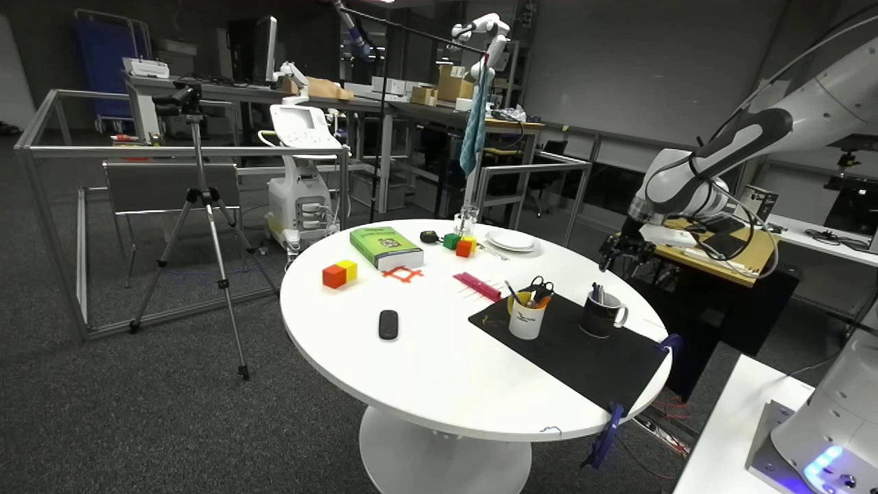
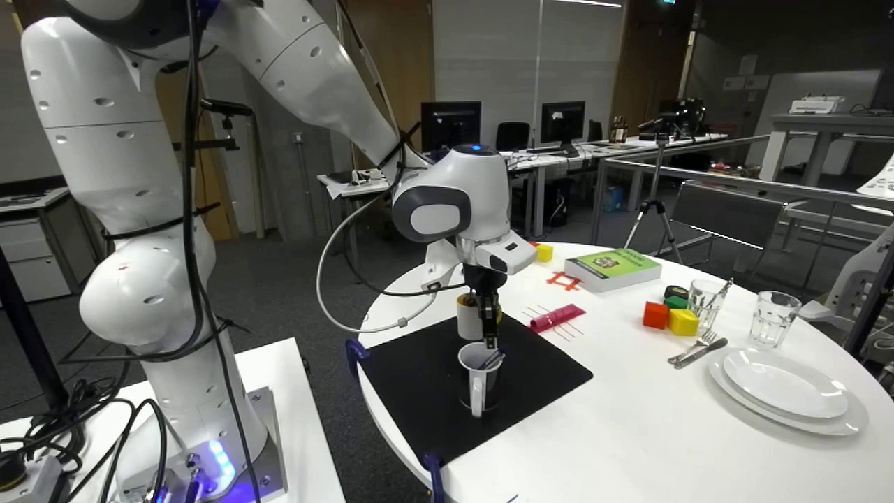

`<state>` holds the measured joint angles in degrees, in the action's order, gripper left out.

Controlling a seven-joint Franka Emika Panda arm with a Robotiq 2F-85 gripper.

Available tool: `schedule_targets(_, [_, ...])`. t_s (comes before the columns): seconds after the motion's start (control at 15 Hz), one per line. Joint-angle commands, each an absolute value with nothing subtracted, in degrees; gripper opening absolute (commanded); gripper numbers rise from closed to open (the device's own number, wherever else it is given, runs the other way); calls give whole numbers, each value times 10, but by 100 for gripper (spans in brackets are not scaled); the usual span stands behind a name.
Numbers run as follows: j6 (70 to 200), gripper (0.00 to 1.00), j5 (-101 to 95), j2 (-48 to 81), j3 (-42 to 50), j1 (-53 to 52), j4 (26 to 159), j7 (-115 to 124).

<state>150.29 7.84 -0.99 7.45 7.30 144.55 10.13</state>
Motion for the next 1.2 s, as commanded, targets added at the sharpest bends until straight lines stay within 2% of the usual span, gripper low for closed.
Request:
schedule_targets(0.0, [1559,100,103,13,66,65,1448,88])
schedule_targets(1.13, [1671,100,200,73,17,58,1433,9])
